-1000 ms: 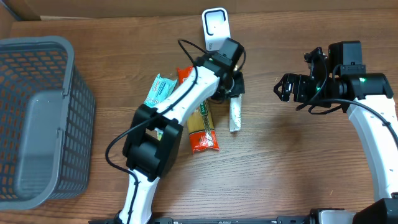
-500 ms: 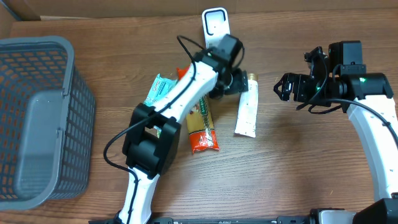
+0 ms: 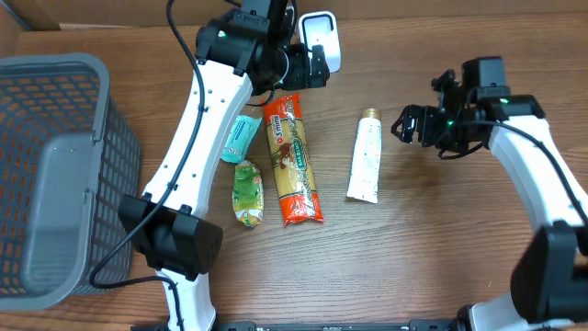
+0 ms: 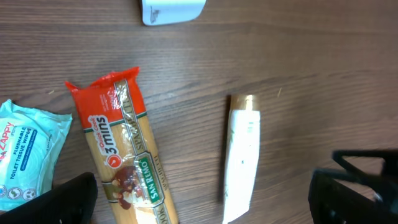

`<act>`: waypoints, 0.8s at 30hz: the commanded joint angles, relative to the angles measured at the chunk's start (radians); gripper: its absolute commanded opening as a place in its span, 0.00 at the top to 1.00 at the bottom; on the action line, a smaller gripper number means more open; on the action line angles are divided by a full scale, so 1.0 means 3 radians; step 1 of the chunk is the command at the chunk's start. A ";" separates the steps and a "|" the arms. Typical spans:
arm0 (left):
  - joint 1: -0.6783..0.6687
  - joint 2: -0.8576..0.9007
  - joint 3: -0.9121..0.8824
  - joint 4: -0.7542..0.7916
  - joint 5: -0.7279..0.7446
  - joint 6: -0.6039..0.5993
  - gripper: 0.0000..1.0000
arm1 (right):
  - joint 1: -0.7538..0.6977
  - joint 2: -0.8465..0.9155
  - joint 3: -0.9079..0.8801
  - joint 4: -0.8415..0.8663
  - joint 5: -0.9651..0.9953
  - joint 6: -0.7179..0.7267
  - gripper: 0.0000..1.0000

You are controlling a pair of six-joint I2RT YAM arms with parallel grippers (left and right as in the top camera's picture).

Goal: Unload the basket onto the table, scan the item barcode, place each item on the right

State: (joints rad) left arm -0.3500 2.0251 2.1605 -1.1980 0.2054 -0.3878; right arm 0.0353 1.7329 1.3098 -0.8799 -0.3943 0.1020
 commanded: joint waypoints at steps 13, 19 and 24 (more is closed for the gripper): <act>-0.0032 0.0051 -0.0069 0.0019 -0.0098 0.0182 0.00 | 0.0135 0.0682 0.0047 0.0226 -0.0478 0.0239 0.14; -0.0032 0.0051 -0.0070 0.0019 -0.0103 0.0172 0.00 | 0.0256 0.0847 -0.0102 0.0590 -0.0477 0.0395 0.23; -0.0028 0.0051 -0.0071 0.0020 -0.0134 0.0170 0.00 | 0.0347 0.0983 -0.0137 0.0863 -0.0463 0.0651 0.31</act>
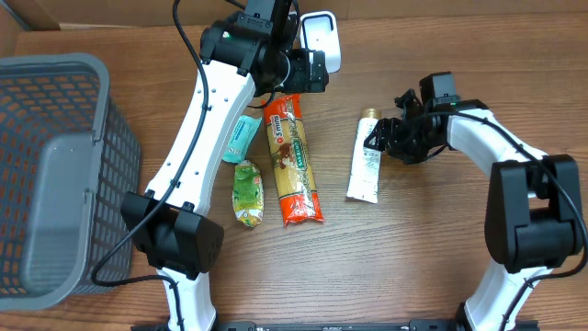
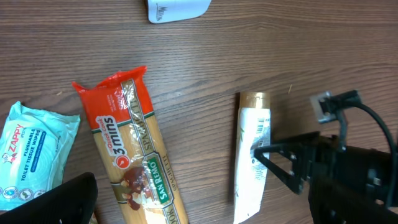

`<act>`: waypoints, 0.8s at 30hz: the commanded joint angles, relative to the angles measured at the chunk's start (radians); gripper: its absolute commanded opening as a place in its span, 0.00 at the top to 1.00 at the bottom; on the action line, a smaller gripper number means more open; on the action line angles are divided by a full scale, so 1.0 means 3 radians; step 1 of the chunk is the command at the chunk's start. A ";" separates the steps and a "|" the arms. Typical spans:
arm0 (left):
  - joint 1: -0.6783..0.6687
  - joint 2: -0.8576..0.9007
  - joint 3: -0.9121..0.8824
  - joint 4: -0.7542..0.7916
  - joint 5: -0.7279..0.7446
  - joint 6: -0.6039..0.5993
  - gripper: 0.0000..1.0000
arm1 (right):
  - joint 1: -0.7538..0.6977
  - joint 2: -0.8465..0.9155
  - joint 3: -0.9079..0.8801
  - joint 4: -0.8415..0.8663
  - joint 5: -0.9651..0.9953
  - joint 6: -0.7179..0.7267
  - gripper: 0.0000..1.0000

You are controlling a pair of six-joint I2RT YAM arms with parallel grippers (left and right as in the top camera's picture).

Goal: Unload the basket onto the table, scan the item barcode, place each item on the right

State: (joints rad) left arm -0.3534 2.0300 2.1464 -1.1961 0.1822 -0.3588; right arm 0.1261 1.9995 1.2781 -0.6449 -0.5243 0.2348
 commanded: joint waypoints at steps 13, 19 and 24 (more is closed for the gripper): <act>0.0235 0.0034 -0.0025 -0.0015 0.0478 0.0076 0.00 | 0.0334 0.0434 -0.0032 0.0203 -0.0064 0.0444 0.67; 0.0617 0.0034 -0.0061 -0.0117 0.0689 0.0084 0.00 | 0.0323 0.0434 -0.0031 0.0135 -0.0156 0.0443 0.74; 0.0827 0.0034 -0.0137 -0.0113 0.0703 0.0145 0.00 | 0.0242 0.0388 0.0013 0.0085 -0.0488 0.0139 0.90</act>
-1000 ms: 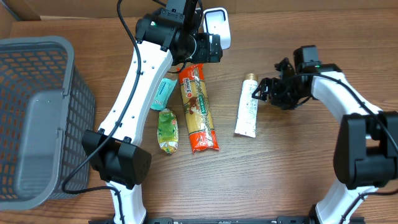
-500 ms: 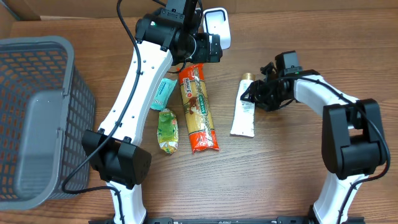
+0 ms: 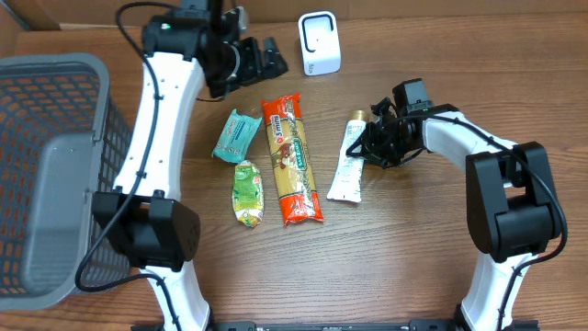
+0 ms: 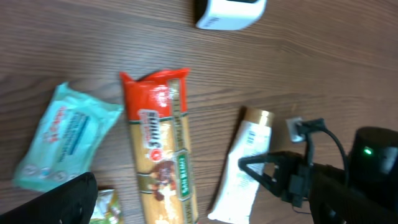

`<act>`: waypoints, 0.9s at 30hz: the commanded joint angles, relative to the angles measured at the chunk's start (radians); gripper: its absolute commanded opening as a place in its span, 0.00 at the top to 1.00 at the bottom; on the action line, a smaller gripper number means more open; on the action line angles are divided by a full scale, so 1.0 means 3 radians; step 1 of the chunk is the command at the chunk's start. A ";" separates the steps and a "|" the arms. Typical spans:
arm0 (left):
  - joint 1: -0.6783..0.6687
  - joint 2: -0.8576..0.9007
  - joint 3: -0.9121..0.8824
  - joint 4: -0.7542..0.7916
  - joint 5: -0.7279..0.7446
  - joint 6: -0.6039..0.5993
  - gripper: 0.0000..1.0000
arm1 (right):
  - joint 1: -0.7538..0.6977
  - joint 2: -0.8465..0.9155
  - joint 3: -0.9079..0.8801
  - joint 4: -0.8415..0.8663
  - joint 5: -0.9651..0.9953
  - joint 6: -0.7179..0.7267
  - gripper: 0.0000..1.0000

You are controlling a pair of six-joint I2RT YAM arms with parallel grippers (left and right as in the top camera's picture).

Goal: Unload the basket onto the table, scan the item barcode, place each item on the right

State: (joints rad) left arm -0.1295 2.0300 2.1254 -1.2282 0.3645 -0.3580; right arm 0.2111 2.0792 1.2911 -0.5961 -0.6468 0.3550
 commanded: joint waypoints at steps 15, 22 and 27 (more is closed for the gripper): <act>0.0125 0.0034 -0.0094 0.0006 -0.0278 0.0160 0.00 | -0.0031 -0.0806 0.1120 -0.1588 -0.0768 -0.1728 0.96; 0.0130 0.0034 -0.0094 -0.0062 -0.0361 0.0161 0.01 | 0.0211 -0.1176 0.1713 -0.2032 -0.0768 -0.1970 0.96; 0.0181 0.0034 -0.0094 -0.0278 -0.0856 0.0161 0.00 | 0.0364 -0.1366 0.1871 -0.2060 -0.0738 -0.1985 0.96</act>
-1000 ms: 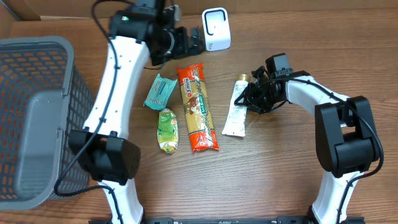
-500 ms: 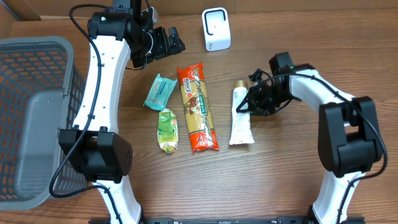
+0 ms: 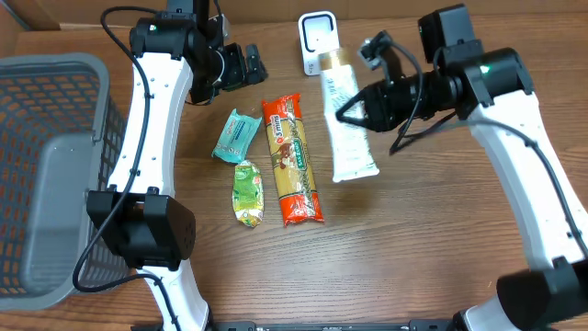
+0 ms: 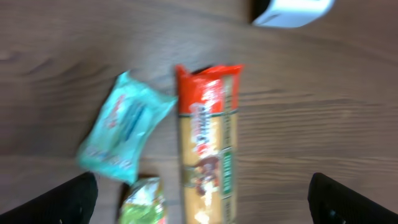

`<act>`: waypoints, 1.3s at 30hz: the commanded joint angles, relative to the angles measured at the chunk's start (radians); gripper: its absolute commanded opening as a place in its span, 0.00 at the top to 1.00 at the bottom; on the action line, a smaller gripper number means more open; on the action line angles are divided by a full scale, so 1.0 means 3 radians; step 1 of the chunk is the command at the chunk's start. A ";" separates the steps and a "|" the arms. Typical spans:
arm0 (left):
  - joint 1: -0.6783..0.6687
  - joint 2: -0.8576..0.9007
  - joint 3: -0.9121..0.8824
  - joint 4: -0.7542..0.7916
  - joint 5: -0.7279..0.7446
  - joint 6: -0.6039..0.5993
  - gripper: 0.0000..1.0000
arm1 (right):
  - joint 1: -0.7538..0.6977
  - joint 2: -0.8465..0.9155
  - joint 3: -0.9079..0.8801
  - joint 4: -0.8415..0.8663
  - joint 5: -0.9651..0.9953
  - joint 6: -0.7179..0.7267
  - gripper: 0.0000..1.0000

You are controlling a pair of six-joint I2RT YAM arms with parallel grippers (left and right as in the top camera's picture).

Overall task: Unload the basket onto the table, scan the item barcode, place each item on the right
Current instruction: 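Hold the white bottle up in front of the white scanner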

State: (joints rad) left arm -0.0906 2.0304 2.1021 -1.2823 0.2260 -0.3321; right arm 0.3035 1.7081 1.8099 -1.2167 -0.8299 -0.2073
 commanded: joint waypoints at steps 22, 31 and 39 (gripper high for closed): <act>0.0388 0.0033 -0.0017 -0.0571 -0.1150 0.0072 0.01 | 0.0575 0.0268 0.0270 0.1630 0.3839 0.0031 0.96; 0.0388 0.0033 -0.0017 -0.0571 -0.1150 0.0072 0.00 | 0.0543 0.1297 0.0270 0.3016 0.4685 -0.1864 0.96; 0.0388 0.0033 -0.0017 -0.0571 -0.1150 0.0072 0.01 | 0.0510 0.2007 0.0270 0.4102 0.4685 -0.3056 0.96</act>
State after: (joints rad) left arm 0.0261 2.0304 2.1006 -1.4536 -0.1074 -0.3290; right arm 0.4633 2.2902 1.8645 -0.0628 0.5293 -0.9100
